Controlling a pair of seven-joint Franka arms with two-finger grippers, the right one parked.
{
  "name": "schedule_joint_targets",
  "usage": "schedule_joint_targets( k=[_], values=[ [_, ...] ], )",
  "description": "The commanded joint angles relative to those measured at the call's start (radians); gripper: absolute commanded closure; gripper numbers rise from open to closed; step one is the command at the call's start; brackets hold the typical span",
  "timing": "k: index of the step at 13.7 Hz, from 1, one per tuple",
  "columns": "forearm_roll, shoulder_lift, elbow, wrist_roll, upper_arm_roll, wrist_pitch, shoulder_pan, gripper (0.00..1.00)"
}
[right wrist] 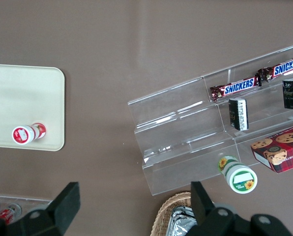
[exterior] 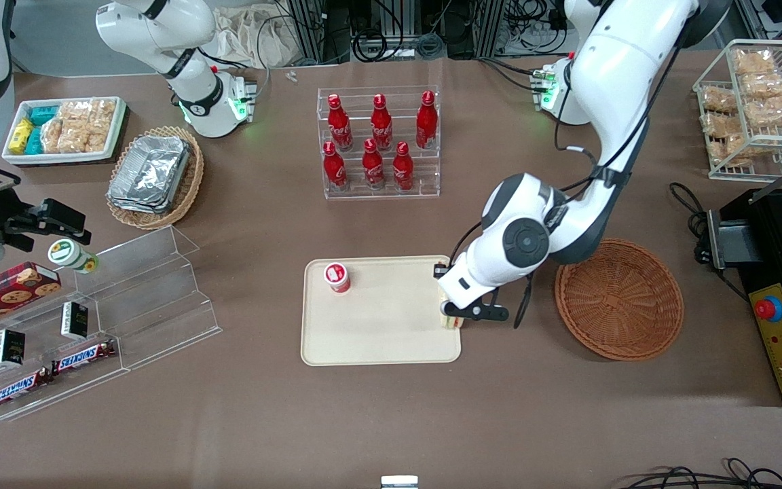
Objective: Place sandwich from basket to tray
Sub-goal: 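Carry the sandwich over to the cream tray with the left gripper, then lower the sandwich onto the tray and open the left gripper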
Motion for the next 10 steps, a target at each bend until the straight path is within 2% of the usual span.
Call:
schedule_joint_targets(
  k=[1, 5, 7, 8, 9, 10],
  values=[
    [0.069, 0.085, 0.084, -0.069, 0.013, 0.000, -0.050, 1.00],
    [0.093, 0.099, 0.087, -0.095, 0.013, 0.023, -0.063, 1.00],
    [0.090, 0.108, 0.089, -0.100, 0.013, 0.032, -0.063, 0.88],
    [0.090, 0.110, 0.090, -0.101, 0.013, 0.041, -0.063, 0.66],
    [0.090, 0.108, 0.090, -0.103, 0.015, 0.043, -0.061, 0.36],
    [0.090, 0.108, 0.090, -0.111, 0.015, 0.043, -0.060, 0.17]
  ],
)
